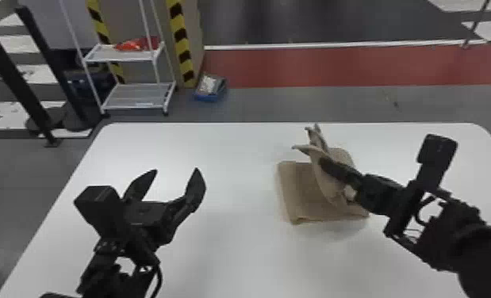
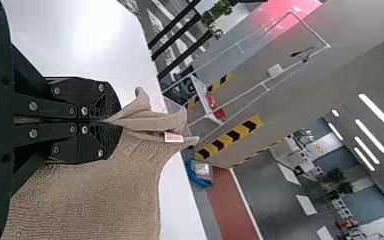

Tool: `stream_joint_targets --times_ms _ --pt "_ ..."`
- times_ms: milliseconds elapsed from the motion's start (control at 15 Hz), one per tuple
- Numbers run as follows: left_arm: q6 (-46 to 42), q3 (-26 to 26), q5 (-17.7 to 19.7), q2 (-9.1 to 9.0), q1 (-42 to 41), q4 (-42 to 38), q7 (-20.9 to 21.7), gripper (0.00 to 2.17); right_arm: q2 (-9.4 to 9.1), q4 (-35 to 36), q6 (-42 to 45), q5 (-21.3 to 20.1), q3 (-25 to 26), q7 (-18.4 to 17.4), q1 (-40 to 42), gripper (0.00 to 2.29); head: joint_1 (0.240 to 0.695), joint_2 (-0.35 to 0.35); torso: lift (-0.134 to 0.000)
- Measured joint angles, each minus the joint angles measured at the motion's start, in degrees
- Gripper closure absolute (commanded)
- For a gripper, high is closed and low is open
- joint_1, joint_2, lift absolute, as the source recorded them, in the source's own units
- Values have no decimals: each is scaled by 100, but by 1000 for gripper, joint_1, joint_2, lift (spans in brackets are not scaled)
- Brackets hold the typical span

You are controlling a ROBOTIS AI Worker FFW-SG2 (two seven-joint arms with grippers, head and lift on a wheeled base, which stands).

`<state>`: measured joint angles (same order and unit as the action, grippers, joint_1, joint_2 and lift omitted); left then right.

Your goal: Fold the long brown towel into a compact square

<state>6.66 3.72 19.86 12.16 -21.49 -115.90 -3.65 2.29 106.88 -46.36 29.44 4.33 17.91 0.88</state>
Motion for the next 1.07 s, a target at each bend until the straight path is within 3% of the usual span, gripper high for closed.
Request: stream_joint_targets --times_ms 67,133,333,533,600,667,733,800,933,1067 --pt "6 -5 2 3 -3 -1 -22 80 2 0 -293 -20 -24 15 2 215 695 108 -123" --pt "11 -6 5 4 -4 -1 -28 80 8 0 -505 -37 -42 20 13 -2 695 121 -123" --pt "16 12 5 -30 16 28 -22 80 20 -7 -525 11 -81 160 50 43 695 129 -123" --pt "23 33 -4 -48 82 113 -21 80 1 -78 488 437 -51 302 109 107 695 122 -123" --pt "26 30 -1 -41 102 140 -22 80 -1 -123 766 527 -31 246 90 410 695 117 -123" --pt "30 21 3 -31 119 163 -22 80 -4 -160 907 489 -24 112 34 977 695 110 -123" --pt "32 12 10 -16 141 192 -22 80 -5 -216 932 268 -52 -97 -82 1875 695 96 -123" --pt "33 7 24 0 166 218 -22 80 -6 -310 828 -83 -163 -370 -232 2182 695 93 -123" --pt "31 1 62 34 210 265 -22 80 -10 -641 550 -841 -579 -930 -560 2182 695 94 -123" --pt "24 -12 85 62 229 284 -22 80 -46 -1153 405 -1313 -1005 -1053 -916 2182 695 111 -123"
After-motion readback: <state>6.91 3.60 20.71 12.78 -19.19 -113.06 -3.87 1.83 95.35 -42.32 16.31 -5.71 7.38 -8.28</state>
